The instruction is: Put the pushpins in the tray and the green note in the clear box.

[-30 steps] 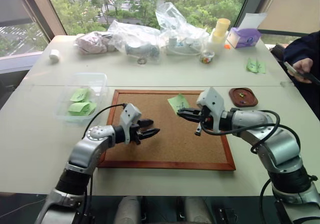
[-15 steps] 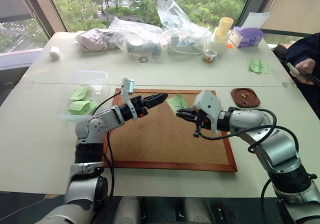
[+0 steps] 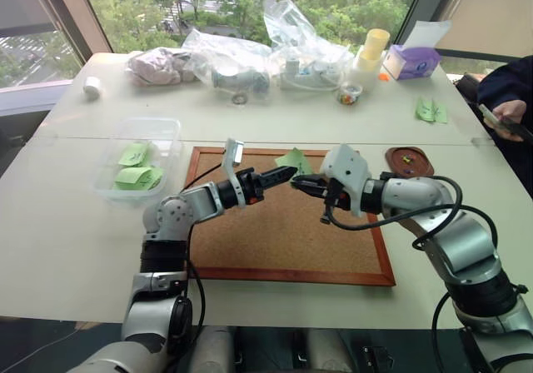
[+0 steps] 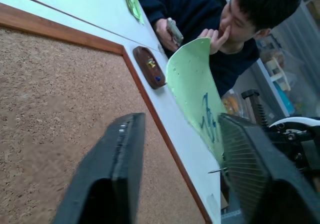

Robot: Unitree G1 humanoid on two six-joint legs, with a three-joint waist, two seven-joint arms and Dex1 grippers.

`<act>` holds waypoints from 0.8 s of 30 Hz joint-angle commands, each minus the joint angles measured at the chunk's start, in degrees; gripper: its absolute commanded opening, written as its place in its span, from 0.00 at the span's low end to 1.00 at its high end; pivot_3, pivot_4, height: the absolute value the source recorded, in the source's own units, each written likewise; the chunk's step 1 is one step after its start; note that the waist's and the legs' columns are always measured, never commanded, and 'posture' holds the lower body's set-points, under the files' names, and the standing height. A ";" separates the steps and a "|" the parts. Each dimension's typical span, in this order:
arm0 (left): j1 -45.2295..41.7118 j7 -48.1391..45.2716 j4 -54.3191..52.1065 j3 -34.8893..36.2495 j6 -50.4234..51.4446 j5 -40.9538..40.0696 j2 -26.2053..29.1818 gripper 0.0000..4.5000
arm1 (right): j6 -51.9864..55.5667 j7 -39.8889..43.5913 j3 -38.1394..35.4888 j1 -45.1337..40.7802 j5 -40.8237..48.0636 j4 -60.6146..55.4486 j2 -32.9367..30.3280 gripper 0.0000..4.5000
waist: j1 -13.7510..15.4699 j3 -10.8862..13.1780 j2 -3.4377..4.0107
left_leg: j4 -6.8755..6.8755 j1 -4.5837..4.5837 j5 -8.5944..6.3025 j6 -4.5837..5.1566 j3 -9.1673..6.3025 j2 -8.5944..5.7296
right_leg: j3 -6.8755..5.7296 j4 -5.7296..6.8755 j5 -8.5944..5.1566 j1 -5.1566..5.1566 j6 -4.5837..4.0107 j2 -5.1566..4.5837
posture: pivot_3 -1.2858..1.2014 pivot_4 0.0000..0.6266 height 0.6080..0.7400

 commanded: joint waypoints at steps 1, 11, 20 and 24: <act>-0.77 -0.34 -1.72 0.66 -0.28 -1.67 0.10 0.16 | -0.46 -0.06 -0.46 -0.42 -0.43 -2.49 -0.75 0.00 | 0.00 0.00 0.00 | 0.00 0.00 0.00 0.00 0.00 0.00 | 0.00 0.00 0.00 0.00 0.00 0.00 | 0.52 0.24 1.00; 0.74 1.21 0.83 0.14 -10.21 5.86 3.81 0.01 | 6.84 -7.15 -12.19 -2.04 4.55 -1.90 2.64 0.00 | 0.04 0.00 0.00 | 0.00 0.00 0.01 -0.01 0.01 0.00 | 0.00 0.00 0.00 0.00 0.00 0.00 | 0.52 0.24 1.00; 4.21 -3.23 -6.47 -5.10 -16.08 9.84 7.89 0.01 | 19.92 -34.95 -31.28 -8.65 -1.63 12.95 12.55 0.00 | 0.10 -0.01 0.01 | 0.00 -0.05 0.01 -0.02 0.09 0.02 | -0.01 0.04 0.00 -0.04 -0.01 -0.04 | 0.52 0.24 1.00; 5.22 -3.60 -9.07 -6.39 -16.99 10.45 8.39 0.01 | 18.86 -41.12 -35.37 -10.35 -3.08 18.74 14.65 0.00 | -0.15 -0.01 0.04 | -0.01 -0.20 0.02 -0.03 0.15 -0.01 | 0.00 0.04 0.00 -0.19 -0.01 -0.03 | 0.52 0.24 1.00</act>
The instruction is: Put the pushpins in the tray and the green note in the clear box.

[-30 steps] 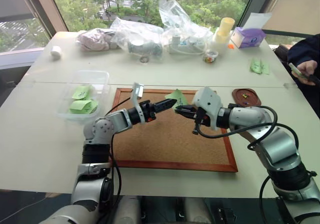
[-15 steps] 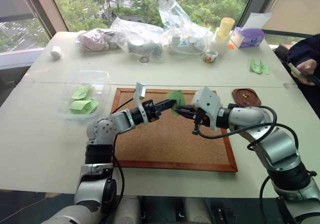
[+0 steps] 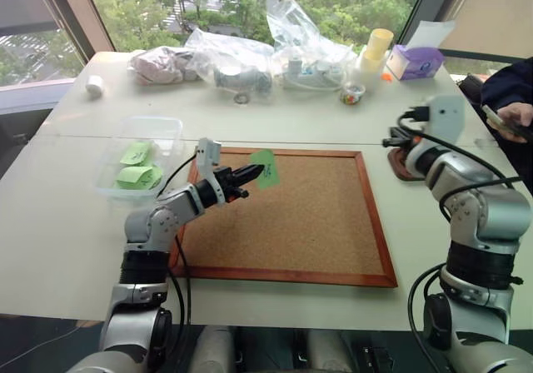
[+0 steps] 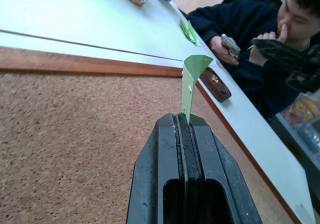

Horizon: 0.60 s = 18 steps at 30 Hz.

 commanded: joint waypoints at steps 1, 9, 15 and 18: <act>0.43 -1.04 -4.59 -1.41 -1.80 0.28 0.39 0.01 | -1.68 -6.25 -5.26 -3.21 -0.99 4.23 2.12 0.00 | -0.24 0.00 0.00 | 0.00 0.01 0.01 -0.03 0.01 0.00 | 0.00 0.01 0.00 0.00 0.00 0.02 | 0.52 0.24 1.00; 2.24 -0.47 -8.35 -2.38 -3.00 1.07 1.02 0.01 | -6.42 -13.24 -14.73 -8.57 1.93 17.39 5.20 0.00 | -0.36 0.00 0.06 | -0.03 0.04 0.09 -0.15 0.03 0.04 | 0.01 0.06 0.00 -0.01 0.00 0.12 | 0.52 0.24 1.00; 3.41 0.18 -10.57 -2.85 -3.34 1.60 1.61 0.00 | -10.32 -13.63 -14.56 -9.19 2.81 22.92 4.57 0.15 | -0.29 -0.01 0.07 | -0.03 0.03 0.09 -0.15 0.02 0.04 | 0.01 0.05 0.00 0.01 0.00 0.12 | 0.52 0.24 1.00; 3.84 0.81 -11.52 -2.76 -3.33 1.71 1.88 0.00 | -10.99 -13.80 -15.00 -9.55 3.80 24.92 4.23 0.46 | -0.36 -0.01 0.08 | -0.03 0.03 0.09 -0.15 0.01 0.04 | 0.01 0.05 0.00 0.00 0.00 0.12 | 0.52 0.24 1.00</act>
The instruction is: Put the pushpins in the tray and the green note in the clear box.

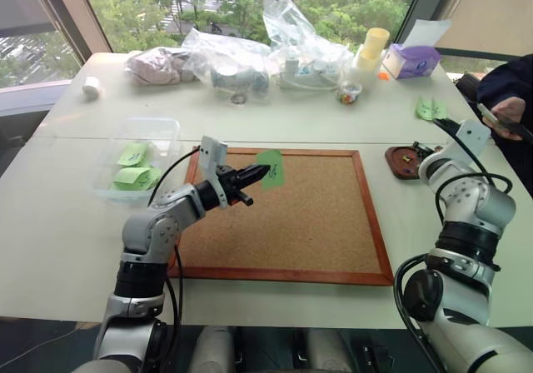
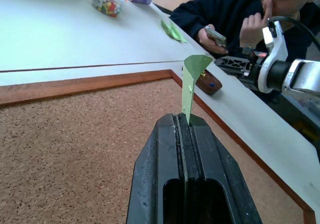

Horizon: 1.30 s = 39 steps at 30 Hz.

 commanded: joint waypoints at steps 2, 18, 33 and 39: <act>0.35 0.49 -3.52 0.16 -0.81 -0.07 0.69 0.00 | -2.17 -0.12 -0.01 -1.75 1.17 1.05 -1.60 0.65 | -0.02 0.00 0.01 | 0.00 0.00 0.00 0.00 0.00 0.00 | 0.00 0.00 0.00 0.00 0.00 0.00 | 0.52 0.24 1.00; -0.09 1.86 -4.65 0.50 -0.44 -0.64 0.91 0.00 | -2.74 -0.70 7.21 2.35 -3.07 0.81 -4.53 0.99 | 0.05 0.00 0.02 | 0.00 0.00 0.01 -0.02 0.00 0.01 | 0.00 0.00 0.00 0.00 0.00 0.00 | 0.52 0.24 1.00; -1.16 2.83 -5.04 1.01 -1.25 0.31 2.03 0.00 | 5.74 20.78 14.60 5.62 10.64 -17.24 -7.67 0.99 | 0.03 0.01 0.03 | -0.01 0.00 0.02 -0.04 -0.01 0.02 | 0.00 -0.01 0.00 0.00 0.00 0.03 | 0.52 0.24 1.00; -5.30 17.03 -2.34 4.99 -8.99 9.88 1.51 0.00 | 11.72 40.37 23.96 13.10 22.76 -33.91 -16.07 0.99 | 0.44 0.02 0.01 | -0.01 0.01 0.02 -0.03 -0.12 0.04 | -0.01 -0.05 0.00 0.07 0.00 0.08 | 0.52 0.24 1.00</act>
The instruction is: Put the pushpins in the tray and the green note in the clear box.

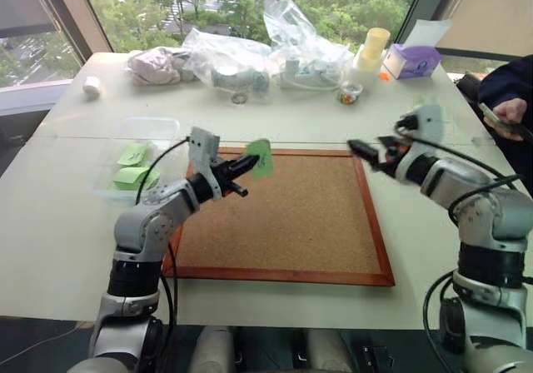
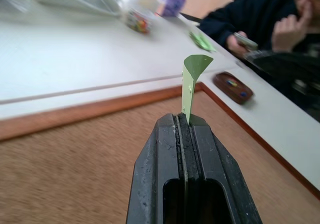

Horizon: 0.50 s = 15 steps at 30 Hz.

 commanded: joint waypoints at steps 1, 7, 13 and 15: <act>-3.33 11.17 0.80 4.17 -7.48 8.39 0.11 0.00 | 0.49 8.81 3.13 2.21 4.67 -7.34 -4.62 0.99 | 0.12 0.00 -0.01 | 0.01 -0.01 -0.01 0.01 -0.03 -0.02 | 0.00 0.00 0.00 0.00 0.00 -0.02 | 0.52 0.24 1.00; -6.06 31.95 3.17 14.22 -12.32 16.81 -1.34 0.00 | -3.32 15.26 7.50 4.28 4.46 -9.37 -8.49 0.99 | 0.03 0.06 -0.11 | 0.01 -0.01 -0.05 0.09 -0.16 -0.03 | 0.00 -0.02 0.00 0.01 0.00 -0.06 | 0.52 0.24 1.00; -1.69 34.42 4.27 17.77 -8.92 17.35 -0.09 0.00 | -5.80 16.82 10.34 2.91 2.81 -7.74 -8.91 0.99 | 0.14 0.06 -0.13 | 0.02 0.00 -0.05 0.09 -0.14 -0.02 | 0.00 0.01 0.01 -0.01 0.00 -0.08 | 0.52 0.24 1.00; -0.68 34.81 4.79 18.40 -9.27 17.76 -0.23 0.00 | -6.70 17.34 11.05 2.54 2.08 -7.68 -9.31 0.99 | 0.49 0.08 -0.19 | 0.05 -0.01 -0.05 0.09 -0.13 -0.02 | -0.03 0.01 0.01 0.00 0.00 -0.12 | 0.52 0.24 1.00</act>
